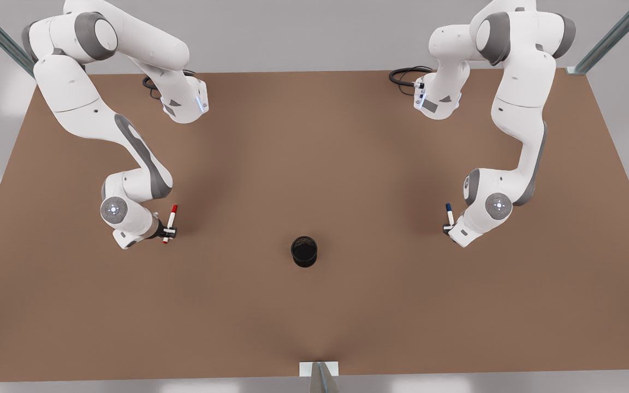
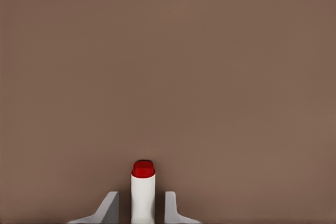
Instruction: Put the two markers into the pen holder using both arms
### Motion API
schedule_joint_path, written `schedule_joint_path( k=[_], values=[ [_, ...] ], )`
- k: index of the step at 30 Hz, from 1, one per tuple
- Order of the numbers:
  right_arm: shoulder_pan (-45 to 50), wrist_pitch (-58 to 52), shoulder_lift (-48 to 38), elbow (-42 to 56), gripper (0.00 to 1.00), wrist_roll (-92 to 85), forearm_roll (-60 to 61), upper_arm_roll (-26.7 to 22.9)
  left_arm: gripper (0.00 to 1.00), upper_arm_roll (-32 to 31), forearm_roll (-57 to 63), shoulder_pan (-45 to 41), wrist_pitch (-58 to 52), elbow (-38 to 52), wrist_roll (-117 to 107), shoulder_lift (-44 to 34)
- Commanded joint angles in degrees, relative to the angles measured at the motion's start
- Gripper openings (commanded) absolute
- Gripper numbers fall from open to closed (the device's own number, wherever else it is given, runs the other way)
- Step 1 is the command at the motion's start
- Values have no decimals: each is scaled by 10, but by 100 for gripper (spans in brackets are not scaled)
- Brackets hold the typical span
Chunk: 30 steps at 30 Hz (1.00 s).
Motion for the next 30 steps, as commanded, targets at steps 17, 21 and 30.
schedule_joint_path(
  k=[17,21,30],
  values=[
    [0,-1,3,-2,25,-10,-11,0,21,-77,-86,-10,-124,56,-43,-86],
    [0,0,6,-2,25,-10,-12,0,21,-188,-96,-11,-129,132,-44,-85],
    [-1,-88,-87,98,24,-6,-10,104,21,-253,-167,-125,10,475,48,136]
  ],
)
